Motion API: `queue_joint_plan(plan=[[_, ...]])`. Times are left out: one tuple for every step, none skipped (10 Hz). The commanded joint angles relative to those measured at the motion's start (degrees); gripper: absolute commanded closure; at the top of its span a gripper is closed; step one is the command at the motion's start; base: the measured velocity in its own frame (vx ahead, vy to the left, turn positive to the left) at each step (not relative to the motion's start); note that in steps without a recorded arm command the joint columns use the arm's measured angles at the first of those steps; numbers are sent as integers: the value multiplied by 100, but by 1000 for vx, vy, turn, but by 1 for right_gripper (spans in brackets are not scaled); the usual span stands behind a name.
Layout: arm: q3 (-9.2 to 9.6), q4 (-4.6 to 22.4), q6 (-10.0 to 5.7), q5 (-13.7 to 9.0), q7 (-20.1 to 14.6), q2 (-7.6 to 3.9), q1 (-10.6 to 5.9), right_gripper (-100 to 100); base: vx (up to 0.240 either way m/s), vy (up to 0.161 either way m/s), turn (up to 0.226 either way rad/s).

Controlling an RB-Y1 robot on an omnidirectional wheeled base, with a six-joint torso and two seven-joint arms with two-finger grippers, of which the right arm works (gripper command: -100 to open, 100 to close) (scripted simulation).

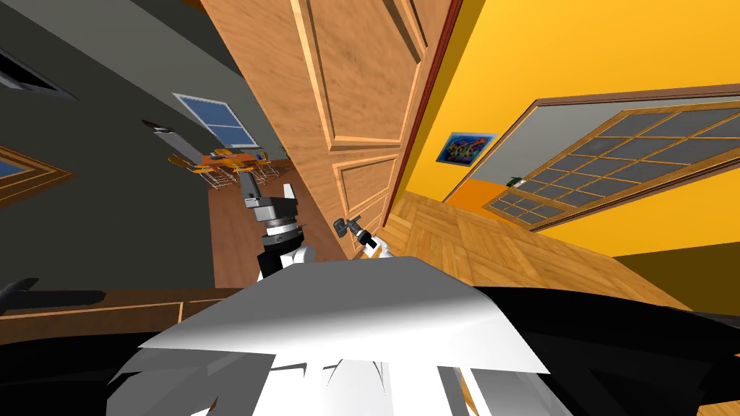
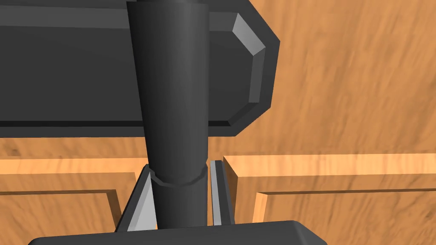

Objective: Push the door open

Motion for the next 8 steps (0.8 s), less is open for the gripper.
queue_joint_plan(plan=[[-142, -92, 55, 128, -26, -37, 95, 100, 132, 197, -173], [-194, -141, 71, 215, -51, -34, 161, 100, 163, 209, -205], [-247, -190, 86, 303, -76, -25, 228, 100, 172, 218, -149], [-300, -239, 102, 391, -101, -9, 295, 100, 135, 217, -184], [-353, -288, 117, 479, -126, 11, 363, 100, 120, 215, -188], [-405, -336, 133, 564, -151, 39, 428, 100, 111, 209, -204], [-431, -360, 140, 607, -163, 54, 461, 100, 112, 199, -126], [-480, -406, 155, 689, -186, 89, 523, 100, 104, 177, -160]])
